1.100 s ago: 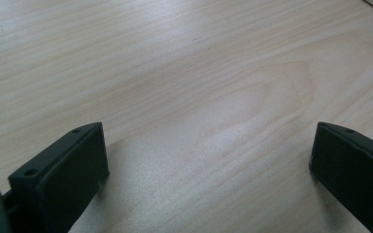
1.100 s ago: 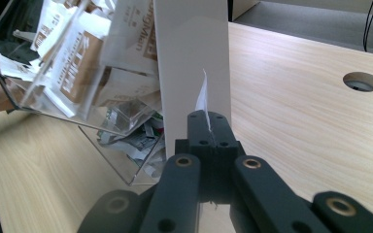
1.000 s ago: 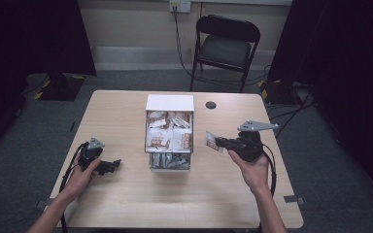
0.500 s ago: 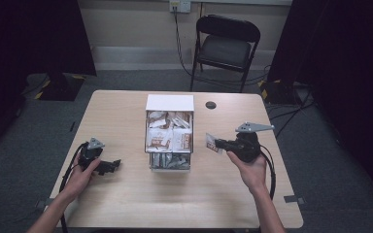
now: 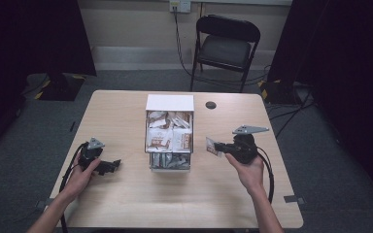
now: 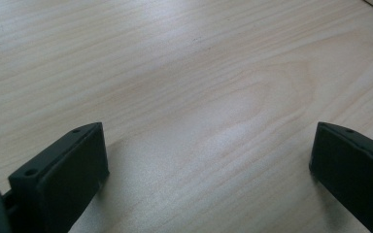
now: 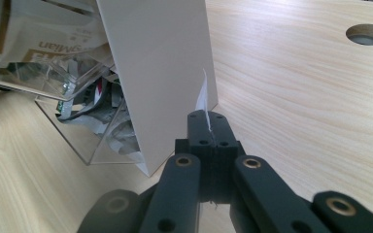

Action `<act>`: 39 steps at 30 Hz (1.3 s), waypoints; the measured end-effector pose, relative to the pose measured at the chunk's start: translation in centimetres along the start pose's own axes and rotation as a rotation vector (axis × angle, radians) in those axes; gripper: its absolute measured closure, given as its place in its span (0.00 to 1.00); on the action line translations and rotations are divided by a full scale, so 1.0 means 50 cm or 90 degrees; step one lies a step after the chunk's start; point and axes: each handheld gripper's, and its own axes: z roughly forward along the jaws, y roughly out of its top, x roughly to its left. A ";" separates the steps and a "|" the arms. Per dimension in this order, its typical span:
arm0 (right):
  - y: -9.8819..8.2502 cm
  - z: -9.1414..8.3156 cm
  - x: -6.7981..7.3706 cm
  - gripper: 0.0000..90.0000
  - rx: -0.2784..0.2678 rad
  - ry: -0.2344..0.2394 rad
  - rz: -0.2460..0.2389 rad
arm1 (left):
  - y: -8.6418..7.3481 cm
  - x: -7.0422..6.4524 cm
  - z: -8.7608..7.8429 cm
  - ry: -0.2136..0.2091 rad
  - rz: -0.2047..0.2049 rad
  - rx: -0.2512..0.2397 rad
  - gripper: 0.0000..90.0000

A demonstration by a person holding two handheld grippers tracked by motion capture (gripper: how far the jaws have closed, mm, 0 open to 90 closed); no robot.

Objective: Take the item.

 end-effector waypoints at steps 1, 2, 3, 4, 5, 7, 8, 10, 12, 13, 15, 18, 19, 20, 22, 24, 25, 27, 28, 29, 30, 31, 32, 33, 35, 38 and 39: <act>0.000 0.000 0.000 1.00 0.000 0.000 0.000 | 0.000 0.000 0.000 0.000 0.000 0.000 0.00; 0.000 0.002 0.001 1.00 0.003 0.001 0.000 | 0.000 0.000 0.000 0.000 0.000 0.000 0.00; 0.000 0.007 0.001 1.00 0.005 0.000 -0.003 | 0.000 0.000 0.000 0.000 0.000 0.000 0.00; 0.000 0.007 0.001 1.00 0.005 0.000 -0.003 | 0.000 0.001 0.000 -0.001 0.002 0.002 0.00; -0.004 0.015 0.000 1.00 0.010 0.000 0.000 | 0.000 0.000 0.000 0.000 0.000 0.000 0.00; -0.011 0.024 -0.003 1.00 0.017 0.002 0.003 | 0.000 0.000 0.000 0.000 0.000 0.000 0.00; -0.015 0.029 -0.006 1.00 0.027 0.000 0.006 | 0.000 0.000 0.000 0.000 0.000 0.000 0.00; -0.023 0.039 -0.013 1.00 0.036 -0.001 0.014 | 0.000 0.000 0.000 0.000 0.000 0.000 0.00; -0.027 0.046 -0.018 1.00 0.038 -0.001 0.019 | 0.000 0.000 0.000 0.000 0.000 0.000 0.00; -0.027 0.046 -0.018 1.00 0.038 -0.001 0.019 | 0.000 0.000 0.000 0.000 0.000 0.000 0.00; -0.035 0.062 -0.026 1.00 0.046 -0.002 0.023 | 0.000 0.000 0.000 0.000 0.002 0.002 0.00; -0.045 0.085 -0.034 1.00 0.059 -0.004 0.025 | 0.000 0.001 0.000 0.000 0.002 0.002 0.00; -0.047 0.090 -0.034 1.00 0.062 -0.005 0.025 | 0.000 0.000 0.000 0.000 0.000 0.000 0.00; -0.047 0.090 -0.034 1.00 0.062 -0.005 0.025 | 0.000 0.000 0.000 0.000 0.000 0.000 0.00; -0.053 0.106 -0.036 1.00 0.069 -0.006 0.025 | 0.000 0.000 0.000 0.000 0.000 0.000 0.00; -0.057 0.115 -0.035 1.00 0.074 -0.007 0.027 | 0.000 0.001 0.000 0.000 0.002 0.002 0.00; -0.058 0.118 -0.035 1.00 0.077 -0.010 0.023 | 0.000 0.000 0.000 0.000 0.001 0.000 0.00; -0.060 0.123 -0.034 1.00 0.083 -0.011 0.024 | 0.000 0.000 0.000 0.000 0.000 0.000 0.00; -0.063 0.132 -0.035 1.00 0.089 -0.011 0.023 | 0.000 0.001 0.000 0.000 0.002 0.002 0.00; -0.064 0.136 -0.035 1.00 0.090 -0.011 0.025 | 0.000 0.001 0.000 0.000 0.002 0.002 0.00; -0.064 0.138 -0.035 1.00 0.091 -0.010 0.025 | 0.000 0.000 0.000 0.000 0.000 0.000 0.00; -0.064 0.138 -0.035 1.00 0.091 -0.010 0.025 | 0.000 0.000 0.000 0.000 0.000 0.000 0.00; -0.065 0.141 -0.034 1.00 0.094 -0.010 0.023 | 0.000 0.000 0.000 0.000 0.000 0.000 0.00; -0.066 0.146 -0.035 1.00 0.094 -0.009 0.015 | 0.000 0.000 0.000 0.000 0.000 0.000 0.00; -0.066 0.151 -0.037 1.00 0.096 -0.007 0.012 | 0.000 0.000 0.000 0.000 0.000 0.000 0.00; -0.069 0.162 -0.042 1.00 0.096 -0.008 0.018 | 0.000 0.001 0.000 0.000 0.002 0.002 0.00; -0.070 0.163 -0.043 1.00 0.097 -0.008 0.019 | 0.000 0.000 0.000 0.000 0.000 0.000 0.00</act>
